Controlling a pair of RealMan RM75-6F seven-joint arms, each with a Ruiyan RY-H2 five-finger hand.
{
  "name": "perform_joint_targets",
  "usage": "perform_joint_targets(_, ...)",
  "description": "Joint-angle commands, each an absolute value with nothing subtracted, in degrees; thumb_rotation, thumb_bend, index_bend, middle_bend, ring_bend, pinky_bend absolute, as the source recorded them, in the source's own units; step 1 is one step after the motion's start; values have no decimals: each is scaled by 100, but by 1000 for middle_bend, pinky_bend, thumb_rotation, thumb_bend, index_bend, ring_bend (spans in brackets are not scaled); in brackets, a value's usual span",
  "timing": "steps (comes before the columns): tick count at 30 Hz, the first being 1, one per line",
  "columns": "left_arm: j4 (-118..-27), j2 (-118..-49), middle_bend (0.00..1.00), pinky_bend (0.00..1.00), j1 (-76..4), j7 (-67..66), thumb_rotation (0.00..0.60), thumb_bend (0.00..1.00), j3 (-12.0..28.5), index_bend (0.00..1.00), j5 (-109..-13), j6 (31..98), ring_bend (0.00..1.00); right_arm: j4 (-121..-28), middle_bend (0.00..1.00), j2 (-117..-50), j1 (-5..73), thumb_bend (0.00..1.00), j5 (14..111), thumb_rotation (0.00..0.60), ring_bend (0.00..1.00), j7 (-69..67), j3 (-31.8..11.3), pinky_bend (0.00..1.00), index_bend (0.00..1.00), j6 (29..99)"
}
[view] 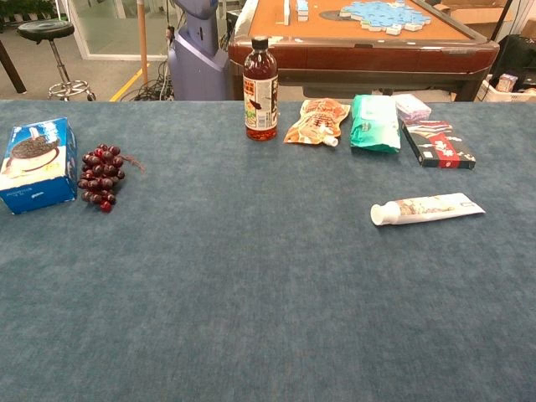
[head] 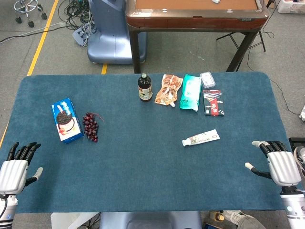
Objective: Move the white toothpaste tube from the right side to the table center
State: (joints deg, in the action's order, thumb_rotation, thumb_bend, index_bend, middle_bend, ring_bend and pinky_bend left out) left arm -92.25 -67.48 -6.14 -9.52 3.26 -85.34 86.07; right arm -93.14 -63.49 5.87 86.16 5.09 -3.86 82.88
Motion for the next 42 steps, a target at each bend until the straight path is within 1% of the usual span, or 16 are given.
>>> perform_joint_targets(1, -9242, -6737, 157, 30, -605, -961, 600, 256, 317, 160, -8536, 8613, 179, -9351, 382, -6299, 663, 68, 8647, 600, 283, 450, -398, 237, 298, 8184)
perform_joint_targets(7, -9298, -6703, 157, 30, -547, -982, 600, 257, 306, 160, -8569, 8720, 179, -9374, 385, -6152, 1020, 69, 8781, 600, 283, 236, -413, 240, 301, 7692)
perform_joint_targets(13, -9350, -6680, 157, 30, -500, -994, 600, 257, 299, 160, -8582, 8789, 178, -9275, 385, -6043, 1677, 90, 8932, 600, 283, -90, -473, 246, 310, 6819)
perform_joint_targets(18, -9361, -6663, 157, 30, -456, -979, 600, 257, 288, 160, -8580, 8834, 179, -9102, 386, -6105, 2335, 138, 9023, 600, 283, -166, -547, 246, 329, 6009)
perform_joint_targets(23, -9386, -6631, 157, 30, -396, -974, 600, 257, 275, 160, -8556, 8883, 179, -8810, 389, -6362, 2935, 151, 9032, 600, 283, -17, -613, 246, 350, 5324)
perform_joint_targets(26, -9409, -6612, 156, 30, -366, -997, 600, 257, 269, 160, -8529, 8895, 179, -8565, 392, -6567, 3235, 152, 9033, 600, 283, 93, -638, 246, 360, 5026)
perform_joint_targets(30, -9423, -6603, 156, 30, -345, -1005, 600, 257, 268, 160, -8508, 8902, 179, -8348, 394, -6749, 3442, 168, 9017, 600, 286, 133, -640, 246, 362, 4832)
perform_joint_targets(33, -9437, -6600, 156, 30, -324, -1025, 600, 257, 270, 160, -8475, 8906, 179, -7974, 394, -7058, 3729, 184, 8972, 600, 287, 220, -622, 246, 362, 4505)
perform_joint_targets(37, -9444, -6597, 157, 30, -315, -1050, 600, 257, 273, 160, -8467, 8902, 179, -7627, 394, -7322, 3955, 204, 8891, 600, 287, 218, -578, 246, 362, 4239)
perform_joint_targets(42, -9465, -6589, 157, 30, -296, -1082, 600, 257, 278, 160, -8448, 8909, 179, -7161, 394, -7600, 4165, 260, 8793, 600, 287, 140, -523, 246, 362, 4017)
